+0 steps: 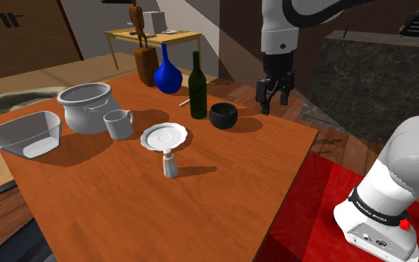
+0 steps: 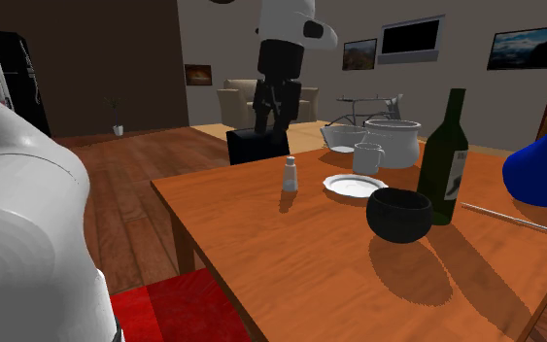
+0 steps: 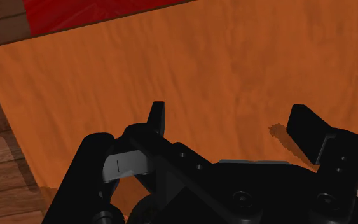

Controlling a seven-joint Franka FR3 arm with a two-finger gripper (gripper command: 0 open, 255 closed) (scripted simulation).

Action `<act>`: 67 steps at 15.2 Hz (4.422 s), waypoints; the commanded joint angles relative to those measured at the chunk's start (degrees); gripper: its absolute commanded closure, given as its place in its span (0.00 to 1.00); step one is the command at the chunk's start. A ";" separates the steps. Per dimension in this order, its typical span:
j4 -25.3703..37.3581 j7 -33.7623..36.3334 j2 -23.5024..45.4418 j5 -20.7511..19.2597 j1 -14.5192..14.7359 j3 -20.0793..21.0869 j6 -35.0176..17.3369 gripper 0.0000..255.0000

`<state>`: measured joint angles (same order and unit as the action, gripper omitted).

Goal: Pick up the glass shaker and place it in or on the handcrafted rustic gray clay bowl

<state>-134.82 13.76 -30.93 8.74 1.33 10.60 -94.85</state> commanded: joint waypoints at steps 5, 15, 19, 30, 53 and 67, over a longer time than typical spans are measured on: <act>5.38 7.32 10.96 1.77 0.84 5.02 -5.97 0.00; 20.53 20.45 32.60 -1.36 2.89 11.14 -12.68 0.00; 28.82 25.63 41.95 -4.22 4.84 12.07 -13.52 0.00; 51.93 34.59 63.69 -10.30 11.90 11.03 -11.83 0.00; 48.67 34.73 64.40 -10.52 12.08 10.92 -15.78 1.00; 54.81 35.30 61.28 -9.63 12.01 11.60 -6.71 1.00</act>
<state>-80.31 49.06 30.68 -0.99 13.40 22.15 -102.19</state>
